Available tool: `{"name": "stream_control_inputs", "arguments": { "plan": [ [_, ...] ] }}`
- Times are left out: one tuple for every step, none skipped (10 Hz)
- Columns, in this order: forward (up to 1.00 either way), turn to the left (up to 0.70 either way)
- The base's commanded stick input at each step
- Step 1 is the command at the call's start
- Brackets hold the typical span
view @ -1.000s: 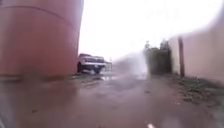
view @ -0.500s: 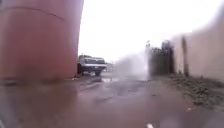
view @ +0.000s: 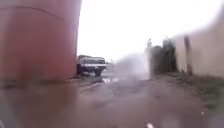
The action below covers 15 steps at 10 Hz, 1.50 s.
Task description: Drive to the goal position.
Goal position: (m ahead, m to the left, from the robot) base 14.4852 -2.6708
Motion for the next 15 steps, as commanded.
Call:
{"name": "stream_control_inputs", "arguments": {
  "plan": [
    [0.50, 0.02],
    [0.50, 0.02],
    [0.50, 0.02],
    [0.50, -0.48],
    [0.50, -0.48],
    [0.50, -0.46],
    [0.50, -0.44],
    [0.50, 0.02],
    [0.50, 0.02],
    [0.50, 0.02],
    [0.50, 0.02],
    [0.50, 0.02],
    [0.50, 0.02],
    [0.50, 0.02],
    [0.50, 0.02]
  ]
}}
